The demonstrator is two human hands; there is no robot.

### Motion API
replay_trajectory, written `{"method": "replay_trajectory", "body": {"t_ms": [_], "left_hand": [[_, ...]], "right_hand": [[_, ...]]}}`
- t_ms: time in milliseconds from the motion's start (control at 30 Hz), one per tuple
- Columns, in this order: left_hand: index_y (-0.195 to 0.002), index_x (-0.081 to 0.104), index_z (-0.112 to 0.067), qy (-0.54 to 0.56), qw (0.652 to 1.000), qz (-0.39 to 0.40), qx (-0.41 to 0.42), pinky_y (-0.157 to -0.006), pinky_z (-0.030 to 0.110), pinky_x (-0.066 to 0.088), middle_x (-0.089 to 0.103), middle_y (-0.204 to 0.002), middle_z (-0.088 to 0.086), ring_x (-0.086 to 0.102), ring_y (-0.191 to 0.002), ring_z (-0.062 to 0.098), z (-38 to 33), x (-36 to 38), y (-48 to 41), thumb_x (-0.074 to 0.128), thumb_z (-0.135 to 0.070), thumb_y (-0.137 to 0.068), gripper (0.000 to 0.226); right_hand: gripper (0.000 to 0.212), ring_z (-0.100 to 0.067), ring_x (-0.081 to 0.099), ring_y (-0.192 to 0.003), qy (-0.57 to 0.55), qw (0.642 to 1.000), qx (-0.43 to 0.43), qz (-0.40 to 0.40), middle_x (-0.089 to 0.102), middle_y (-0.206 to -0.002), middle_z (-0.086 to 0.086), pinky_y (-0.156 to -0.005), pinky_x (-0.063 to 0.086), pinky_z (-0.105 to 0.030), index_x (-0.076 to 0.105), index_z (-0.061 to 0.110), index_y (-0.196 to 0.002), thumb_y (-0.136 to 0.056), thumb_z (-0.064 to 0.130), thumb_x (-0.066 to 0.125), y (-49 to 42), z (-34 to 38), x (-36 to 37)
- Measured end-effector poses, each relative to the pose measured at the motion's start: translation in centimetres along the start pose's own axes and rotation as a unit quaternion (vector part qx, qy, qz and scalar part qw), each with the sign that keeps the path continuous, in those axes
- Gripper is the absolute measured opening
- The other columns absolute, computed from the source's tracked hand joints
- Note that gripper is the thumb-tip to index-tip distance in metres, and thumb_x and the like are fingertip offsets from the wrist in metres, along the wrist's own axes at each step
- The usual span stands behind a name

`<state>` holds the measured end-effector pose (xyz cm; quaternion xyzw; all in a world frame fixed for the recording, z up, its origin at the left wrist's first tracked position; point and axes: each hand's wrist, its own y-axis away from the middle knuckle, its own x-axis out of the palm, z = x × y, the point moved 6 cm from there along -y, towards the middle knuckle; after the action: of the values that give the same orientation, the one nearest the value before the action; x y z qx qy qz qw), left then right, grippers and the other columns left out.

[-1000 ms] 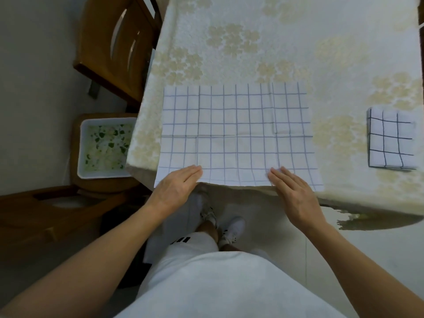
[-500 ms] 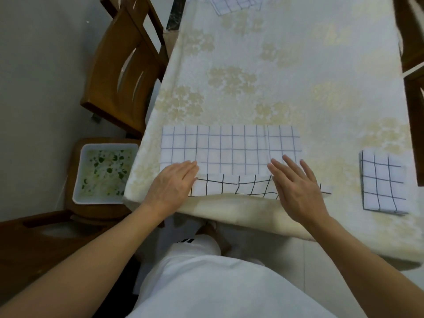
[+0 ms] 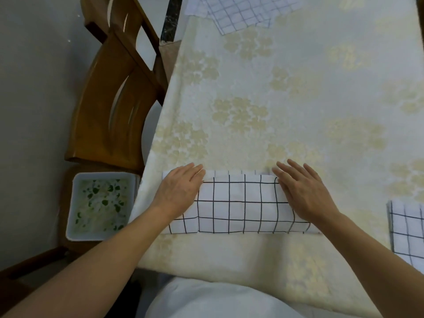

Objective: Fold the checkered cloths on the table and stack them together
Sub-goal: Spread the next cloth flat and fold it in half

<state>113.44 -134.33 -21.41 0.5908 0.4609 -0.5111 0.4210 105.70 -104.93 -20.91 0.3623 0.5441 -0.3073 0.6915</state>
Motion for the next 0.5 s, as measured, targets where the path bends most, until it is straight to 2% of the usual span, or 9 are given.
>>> {"method": "replay_trajectory", "body": {"t_ms": [167, 333, 500], "left_hand": [[-0.133, 0.058, -0.011, 0.015, 0.998, 0.036, -0.044, -0.104, 0.043, 0.044, 0.057, -0.14, 0.011, 0.053, -0.13, 0.029, 1.3, 1.9, -1.4, 0.028, -0.03, -0.101, 0.047], [-0.138, 0.054, -0.012, 0.049, 0.994, 0.016, -0.095, -0.112, 0.044, 0.036, 0.052, -0.145, 0.009, 0.048, -0.134, 0.025, 1.1, 1.1, -1.4, 0.032, -0.034, -0.102, 0.048], [-0.148, 0.042, -0.012, 0.044, 0.999, 0.017, -0.027, -0.119, 0.048, 0.026, 0.037, -0.157, 0.01, 0.032, -0.146, 0.024, -4.1, 0.1, 1.9, 0.038, -0.038, -0.102, 0.052]], "right_hand": [[0.053, -0.025, 0.031, -0.147, -0.02, 0.999, 0.025, 0.031, 0.041, -0.155, -0.001, -0.119, 0.026, -0.048, 0.041, 0.023, -0.149, -0.104, 0.04, 0.018, -1.9, -0.8, 1.8], [0.054, -0.027, 0.03, -0.147, -0.047, 0.997, 0.054, 0.003, 0.04, -0.156, -0.007, -0.119, 0.026, -0.05, 0.039, 0.017, -0.151, -0.103, 0.037, 0.023, -0.9, -0.2, 1.8], [0.051, -0.029, 0.029, -0.148, -0.071, 0.995, 0.013, -0.067, 0.039, -0.156, -0.012, -0.119, 0.027, -0.051, 0.042, 0.01, -0.149, -0.104, 0.033, 0.036, 2.4, 3.3, 1.2]]}}
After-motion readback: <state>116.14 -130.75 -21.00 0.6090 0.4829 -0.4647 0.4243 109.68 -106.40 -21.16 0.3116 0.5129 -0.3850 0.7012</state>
